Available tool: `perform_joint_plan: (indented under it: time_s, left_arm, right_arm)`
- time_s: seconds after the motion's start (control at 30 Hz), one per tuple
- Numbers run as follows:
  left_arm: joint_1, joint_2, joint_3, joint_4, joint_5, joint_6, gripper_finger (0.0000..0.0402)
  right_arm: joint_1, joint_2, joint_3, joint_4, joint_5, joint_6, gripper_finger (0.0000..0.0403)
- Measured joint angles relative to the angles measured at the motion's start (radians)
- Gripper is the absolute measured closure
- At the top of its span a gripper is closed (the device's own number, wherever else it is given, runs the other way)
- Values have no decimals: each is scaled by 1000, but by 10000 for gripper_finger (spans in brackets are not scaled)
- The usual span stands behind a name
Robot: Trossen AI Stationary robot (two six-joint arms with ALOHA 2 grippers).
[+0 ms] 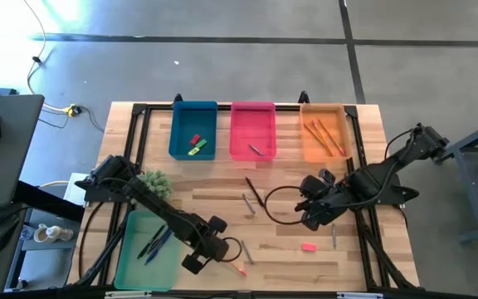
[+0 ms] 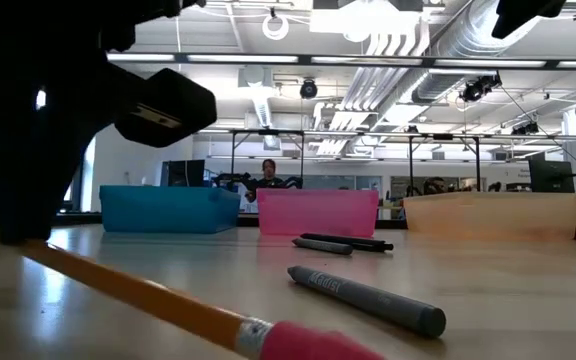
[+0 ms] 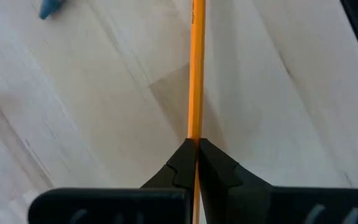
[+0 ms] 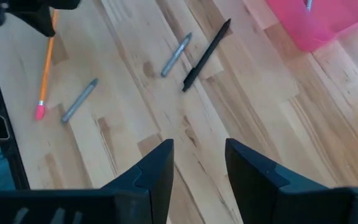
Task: Sort crayons/erasers/pens/pencils in bins
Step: Put the pencil into the transparent orange bin
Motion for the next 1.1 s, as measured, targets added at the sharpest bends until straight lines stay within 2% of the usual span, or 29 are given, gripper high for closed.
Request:
perform_joint_plan:
  time_s: [0.2, 0.57, 0.77, 0.93, 1.1]
  left_arm:
    - [9, -1, 1, -2, 26, 38, 401]
    - [10, 51, 8, -28, -19, 59, 401]
    - [13, 56, 6, -31, -36, 21, 401]
    - [28, 58, 6, -38, -33, -18, 385]
    - [37, 60, 8, -116, -74, -17, 368]
  right_arm:
    - [16, 0, 0, 2, 0, 32, 266]
    - [18, 0, 0, 5, 0, 42, 266]
    - [18, 0, 0, 5, 3, 45, 266]
    - [18, 0, 0, 5, 26, 66, 266]
    - [18, 0, 0, 5, 26, 79, 266]
